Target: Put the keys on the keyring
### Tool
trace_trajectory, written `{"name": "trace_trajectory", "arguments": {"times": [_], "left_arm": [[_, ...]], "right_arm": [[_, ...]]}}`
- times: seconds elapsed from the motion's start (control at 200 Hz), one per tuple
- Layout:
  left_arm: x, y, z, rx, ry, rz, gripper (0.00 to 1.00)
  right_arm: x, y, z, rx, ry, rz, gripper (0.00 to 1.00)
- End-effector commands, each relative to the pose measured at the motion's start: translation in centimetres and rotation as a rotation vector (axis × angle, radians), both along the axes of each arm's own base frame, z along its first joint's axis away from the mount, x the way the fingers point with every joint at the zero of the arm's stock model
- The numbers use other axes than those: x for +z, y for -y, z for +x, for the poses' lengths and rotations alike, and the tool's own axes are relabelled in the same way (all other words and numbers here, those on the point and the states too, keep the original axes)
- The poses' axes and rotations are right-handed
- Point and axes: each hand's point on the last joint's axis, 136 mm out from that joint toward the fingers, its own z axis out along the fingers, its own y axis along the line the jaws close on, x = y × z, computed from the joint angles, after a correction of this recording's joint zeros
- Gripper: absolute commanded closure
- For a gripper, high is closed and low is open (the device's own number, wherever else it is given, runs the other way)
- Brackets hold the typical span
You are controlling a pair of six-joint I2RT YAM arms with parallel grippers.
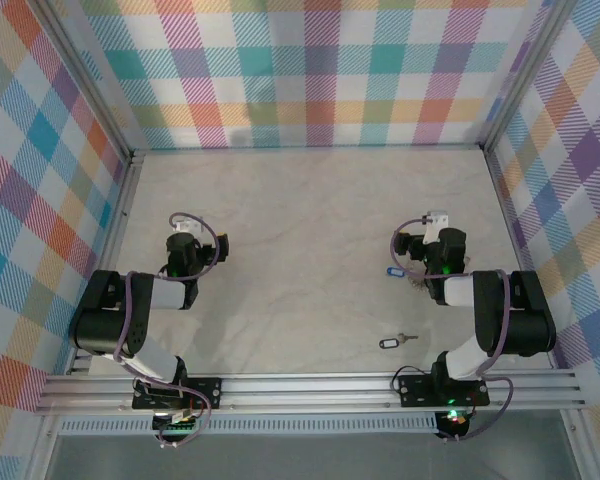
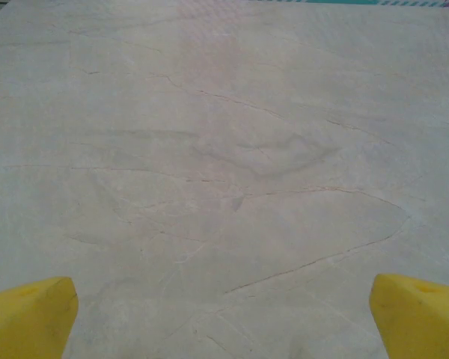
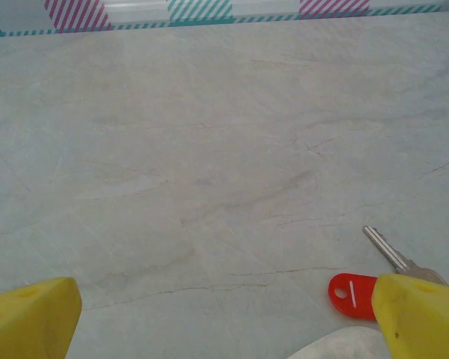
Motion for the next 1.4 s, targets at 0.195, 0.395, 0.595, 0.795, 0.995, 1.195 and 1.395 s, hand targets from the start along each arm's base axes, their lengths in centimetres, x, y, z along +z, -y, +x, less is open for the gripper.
{"name": "trace_trajectory", "arguments": {"times": [0.195,0.395,0.595,0.795,0.995,1.195,1.395], "left_arm": [[0.6,-0.3,0.4,0.013,0.015,-0.012,0.00],[0.6,-0.3,0.4,0.012,0.016,-0.011,0.00],[0.6,-0.3,0.4,0.013,0.016,-0.012,0.00],[0.6,-0.3,0.4,0.014,0.015,-0.011,0.00],[2.3,0.9,0.4,-0.063,0.003,-0.011,0.00],[8.4,2.4,-2.5,-0.047,-0.016,-0.009,0.00],[15.0,-1.2,-5.6,0.155,0.007,-0.022,0.00]], "right_arm": [[1.0,-0.4,0.5,0.013,0.032,0.017,0.00],[1.1,-0.4,0.5,0.013,0.033,0.017,0.00],[1.1,-0.4,0.5,0.013,0.032,0.017,0.00],[1.0,-0.3,0.5,0.011,0.028,0.020,0.00],[2.0,2.0,-0.1,-0.138,0.059,0.026,0.00],[5.3,5.2,-2.6,-0.411,-0.194,0.113,0.00],[6.2,2.7,-5.1,-0.417,-0.372,0.350,0.00]]}}
